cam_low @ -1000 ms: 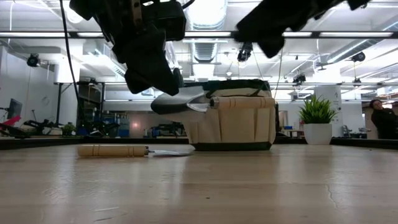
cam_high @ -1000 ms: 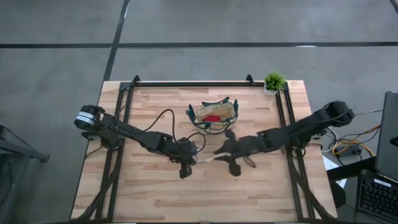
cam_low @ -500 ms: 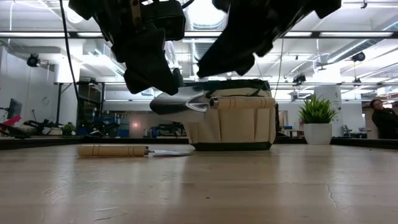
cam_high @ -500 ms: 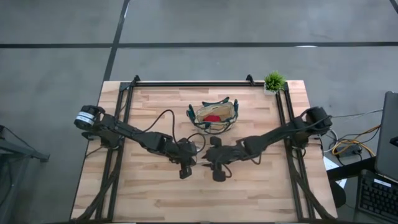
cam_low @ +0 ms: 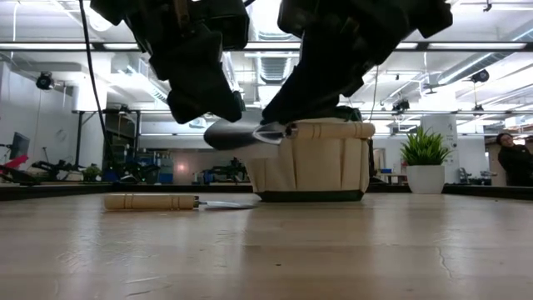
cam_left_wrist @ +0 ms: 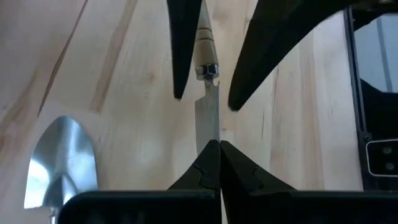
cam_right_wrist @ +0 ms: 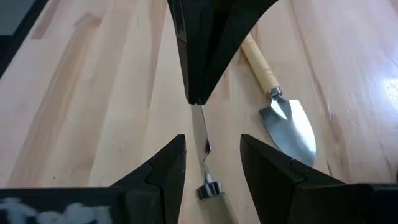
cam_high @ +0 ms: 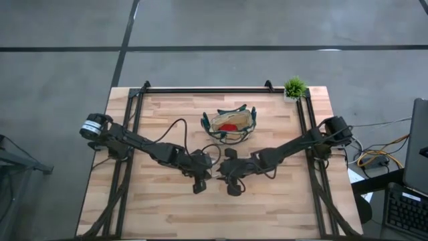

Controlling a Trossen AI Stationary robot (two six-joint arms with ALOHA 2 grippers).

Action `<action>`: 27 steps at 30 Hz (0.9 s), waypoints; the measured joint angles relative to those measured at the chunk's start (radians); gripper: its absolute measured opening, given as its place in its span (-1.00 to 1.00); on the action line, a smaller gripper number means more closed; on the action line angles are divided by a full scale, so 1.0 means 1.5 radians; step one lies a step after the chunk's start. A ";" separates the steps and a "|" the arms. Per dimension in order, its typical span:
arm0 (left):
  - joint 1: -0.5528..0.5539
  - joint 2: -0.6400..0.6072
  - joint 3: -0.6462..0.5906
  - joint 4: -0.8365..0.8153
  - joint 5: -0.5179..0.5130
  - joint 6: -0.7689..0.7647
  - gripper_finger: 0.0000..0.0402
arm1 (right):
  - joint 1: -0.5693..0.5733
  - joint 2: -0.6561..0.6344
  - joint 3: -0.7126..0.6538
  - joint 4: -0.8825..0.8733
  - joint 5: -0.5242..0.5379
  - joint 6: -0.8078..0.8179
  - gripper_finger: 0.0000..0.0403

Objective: Pick & Place Garden tools in Gardening bag
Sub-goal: Put the brown trowel into the brown bag

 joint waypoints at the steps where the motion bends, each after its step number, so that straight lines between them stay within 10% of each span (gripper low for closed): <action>1: 0.000 0.000 0.000 0.001 0.000 0.000 -1.00 | 0.000 0.001 0.000 0.000 0.000 0.000 -0.26; 27: 0.001 0.000 0.000 0.040 -0.002 0.024 -0.98 | -0.001 0.003 -0.001 0.014 -0.037 -0.015 -0.95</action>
